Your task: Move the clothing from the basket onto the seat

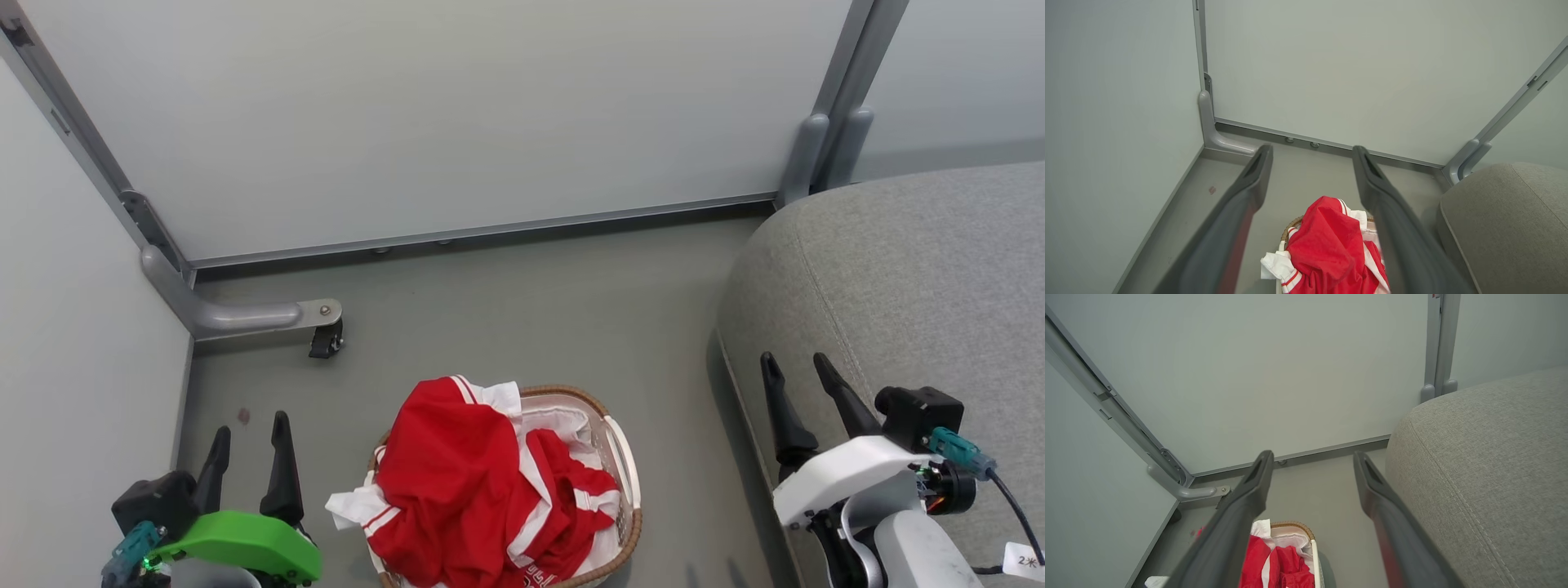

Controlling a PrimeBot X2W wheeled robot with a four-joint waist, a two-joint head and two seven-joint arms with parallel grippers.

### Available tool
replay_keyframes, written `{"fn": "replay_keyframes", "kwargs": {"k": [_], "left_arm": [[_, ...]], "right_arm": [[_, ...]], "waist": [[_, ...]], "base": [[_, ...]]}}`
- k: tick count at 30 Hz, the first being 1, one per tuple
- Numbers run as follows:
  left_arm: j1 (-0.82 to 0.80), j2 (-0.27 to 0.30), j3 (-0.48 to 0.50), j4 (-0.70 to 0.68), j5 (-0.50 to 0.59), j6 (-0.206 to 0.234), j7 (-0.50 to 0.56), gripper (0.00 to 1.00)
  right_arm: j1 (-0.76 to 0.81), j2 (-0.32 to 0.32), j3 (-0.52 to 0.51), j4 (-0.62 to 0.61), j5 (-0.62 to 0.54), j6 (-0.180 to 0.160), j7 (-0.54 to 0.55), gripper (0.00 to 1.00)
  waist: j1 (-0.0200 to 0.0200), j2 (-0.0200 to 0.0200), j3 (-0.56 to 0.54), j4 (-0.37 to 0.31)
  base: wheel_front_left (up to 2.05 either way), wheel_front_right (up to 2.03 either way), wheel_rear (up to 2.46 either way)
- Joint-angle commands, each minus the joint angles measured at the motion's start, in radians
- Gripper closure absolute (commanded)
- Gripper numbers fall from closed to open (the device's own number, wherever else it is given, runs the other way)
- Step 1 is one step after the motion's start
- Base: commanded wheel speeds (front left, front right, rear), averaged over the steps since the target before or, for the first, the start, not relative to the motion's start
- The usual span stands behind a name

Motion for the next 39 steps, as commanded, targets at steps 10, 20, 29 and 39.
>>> {"fn": "replay_keyframes", "kwargs": {"k": [10,20,29,39], "left_arm": [[0.027,-0.02,0.023,0.016,0.079,-0.019,-0.03,0.0],[0.04,-0.027,0.027,0.024,0.147,-0.034,-0.051,0.0],[0.034,-0.035,0.006,0.055,0.172,-0.037,-0.068,0.0],[-0.103,0.002,-0.098,0.098,0.188,-0.037,-0.087,0.0]], "right_arm": [[-0.007,-0.003,-0.01,0.029,-0.119,0.0,-0.03,0.0],[-0.008,-0.003,-0.006,0.04,-0.197,0.0,-0.052,0.0],[-0.026,-0.004,0.012,0.02,-0.267,0.0,-0.069,0.0],[-0.126,-0.005,0.024,-0.059,-0.339,0.0,-0.088,0.0]], "waist": [[0.0,0.0,-0.002,-0.004],[0.0,0.0,0.0,-0.009],[0.0,0.0,0.033,-0.016],[0.0,0.0,0.228,-0.044]], "base": [[0.0,0.0,0.0],[0.0,0.0,0.0],[0.0,0.0,0.0],[0.0,0.0,0.0]]}}
